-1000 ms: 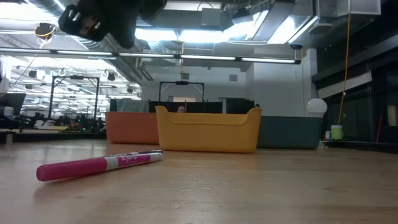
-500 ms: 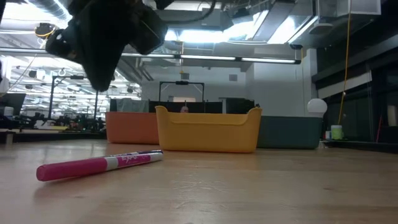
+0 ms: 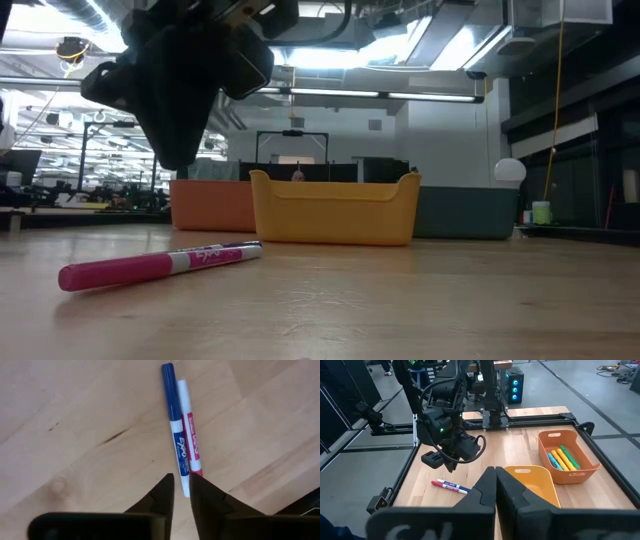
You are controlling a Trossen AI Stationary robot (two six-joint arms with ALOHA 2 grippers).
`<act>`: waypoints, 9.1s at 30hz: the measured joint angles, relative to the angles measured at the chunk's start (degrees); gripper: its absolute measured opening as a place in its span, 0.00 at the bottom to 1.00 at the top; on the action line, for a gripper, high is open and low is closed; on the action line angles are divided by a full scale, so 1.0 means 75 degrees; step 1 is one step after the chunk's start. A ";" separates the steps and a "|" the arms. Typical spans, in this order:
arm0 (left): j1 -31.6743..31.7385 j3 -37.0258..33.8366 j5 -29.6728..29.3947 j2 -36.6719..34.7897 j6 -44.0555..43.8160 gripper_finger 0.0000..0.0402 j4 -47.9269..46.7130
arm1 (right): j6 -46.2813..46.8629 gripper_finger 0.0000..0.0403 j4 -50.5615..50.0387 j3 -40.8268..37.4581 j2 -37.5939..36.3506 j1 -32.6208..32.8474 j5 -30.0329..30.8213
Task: Pick & Place Markers
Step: Put the blue marker pen into the blue bin
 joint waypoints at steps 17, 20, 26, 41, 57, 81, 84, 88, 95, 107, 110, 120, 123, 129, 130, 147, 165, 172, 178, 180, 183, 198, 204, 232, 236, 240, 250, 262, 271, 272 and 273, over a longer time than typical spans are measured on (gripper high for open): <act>0.0058 -0.0009 -0.0226 0.0283 -0.0067 0.25 0.0157 | 0.0020 0.00 -0.0001 -0.0003 0.0000 0.0000 0.0005; 0.0096 -0.0006 -0.0284 0.0334 -0.0048 0.24 0.0146 | 0.0027 0.00 -0.0004 -0.0003 0.0000 0.0000 0.0083; 0.0198 -0.0006 -0.0273 0.0388 -0.0003 0.24 0.0020 | 0.0023 0.00 -0.0003 -0.0003 0.0000 -0.0003 0.0123; 0.0400 0.0008 -0.0208 0.0571 0.0065 0.24 0.0431 | 0.0044 0.00 0.0000 -0.0003 -0.0002 -0.0003 0.0122; 0.0408 -0.0003 0.0046 0.0868 0.0189 0.24 0.0692 | 0.0055 0.00 0.0000 -0.0003 -0.0003 -0.0003 0.0173; 0.0405 -0.0382 -0.0072 0.0868 0.0138 0.24 0.0728 | 0.0017 0.00 0.0000 -0.0003 -0.0003 -0.0003 0.0201; 0.0408 -0.0385 -0.0071 0.0868 0.0125 0.23 0.0798 | 0.0021 0.00 0.0000 -0.0003 -0.0003 -0.0003 0.0201; 0.0408 -0.0385 0.0003 0.0868 0.0018 0.23 0.1016 | 0.0034 0.00 0.0000 -0.0003 -0.0003 -0.0003 0.0201; 0.0405 -0.0294 0.0185 0.0866 0.0000 0.24 0.1045 | 0.0047 0.00 0.0000 -0.0003 -0.0003 -0.0003 0.0201; 0.0405 -0.0160 0.0077 0.0860 -0.0272 0.21 0.1876 | 0.0050 0.00 0.0000 -0.0003 -0.0003 -0.0003 0.0201; 0.0408 -0.0160 0.0078 0.0860 -0.0274 0.21 0.1825 | 0.0049 0.00 0.0000 -0.0003 -0.0003 -0.0003 0.0291; 0.0408 -0.0160 0.0008 0.0860 -0.0274 0.20 0.1291 | 0.0020 0.00 0.0000 -0.0003 -0.0003 -0.0003 0.0320; 0.0405 -0.0160 -0.0052 0.0860 -0.0264 0.20 0.1076 | 0.0020 0.00 0.0000 -0.0003 -0.0003 -0.0003 0.0320; 0.0405 -0.0160 -0.0083 0.0860 -0.0219 0.19 0.1216 | 0.0020 0.00 0.0000 -0.0003 -0.0003 -0.0003 0.0320; 0.0406 -0.0160 -0.0107 0.0860 -0.0219 0.19 0.1205 | 0.0020 0.00 0.0000 -0.0003 -0.0003 0.0000 0.0320; 0.0428 -0.0280 -0.0320 0.0860 -0.0259 0.19 0.1143 | 0.0017 0.00 -0.0003 -0.0003 -0.0004 -0.0001 0.0320; 0.0443 -0.0286 -0.0275 0.0860 -0.0265 0.19 0.1143 | 0.0009 0.02 -0.0003 -0.0003 -0.0004 -0.0001 0.0320; 0.0443 -0.0286 -0.0251 0.0860 -0.0268 0.19 0.1146 | -0.0083 0.02 -0.0003 -0.0003 -0.0004 -0.0002 0.0322; 0.0443 -0.0286 -0.0108 0.0860 -0.0259 0.19 0.1149 | -0.0195 0.02 -0.0003 -0.0003 -0.0003 0.0000 0.0323; 0.0443 -0.0286 -0.0106 0.0860 -0.0259 0.19 0.1150 | -0.0208 0.02 -0.0003 -0.0003 0.0007 -0.0003 0.0323; 0.0443 -0.0286 -0.0106 0.0860 -0.0258 0.19 0.1155 | -0.0208 0.02 -0.0003 -0.0003 0.0015 -0.0002 0.0320; 0.0443 -0.0286 -0.0194 0.0860 -0.0262 0.19 0.1382 | -0.0207 0.02 -0.0003 -0.0003 0.0015 0.0000 0.0320; 0.0443 -0.0286 -0.0202 0.0860 -0.0394 0.19 0.1385 | -0.0210 0.02 -0.0003 -0.0003 0.0015 -0.0002 0.0320; 0.0420 -0.0286 -0.0725 0.0860 -0.0764 0.19 0.1449 | -0.0210 0.02 -0.0003 -0.0003 0.0015 -0.0003 0.0320; 0.0420 -0.0286 -0.0657 0.0860 -0.0810 0.19 0.1071 | -0.0210 0.02 -0.0003 -0.0003 0.0015 -0.0003 0.0320; 0.0411 -0.0286 -0.0596 0.0862 -0.0825 0.19 0.0939 | -0.0210 0.02 -0.0003 -0.0003 0.0015 0.0000 0.0320; 0.0391 -0.0192 -0.0601 0.0863 -0.0816 0.19 0.0980 | -0.0210 0.02 -0.0003 -0.0003 0.0015 0.0000 0.0317; 0.0337 -0.0184 -0.0389 0.1113 -0.0776 0.19 0.1035 | -0.0210 0.02 -0.0003 -0.0003 0.0015 -0.0003 0.0317; 0.0332 -0.0185 -0.0395 0.1172 -0.0756 0.19 0.1064 | -0.0211 0.02 -0.0001 -0.0003 0.0016 -0.0001 0.0318; 0.0332 -0.0184 -0.0374 0.1208 -0.0748 0.19 0.1073 | -0.0210 0.02 -0.0003 -0.0003 0.0016 -0.0002 0.0317; 0.0332 -0.0182 -0.0353 0.1221 -0.0740 0.19 0.1075 | -0.0210 0.02 -0.0003 -0.0003 0.0016 -0.0003 0.0317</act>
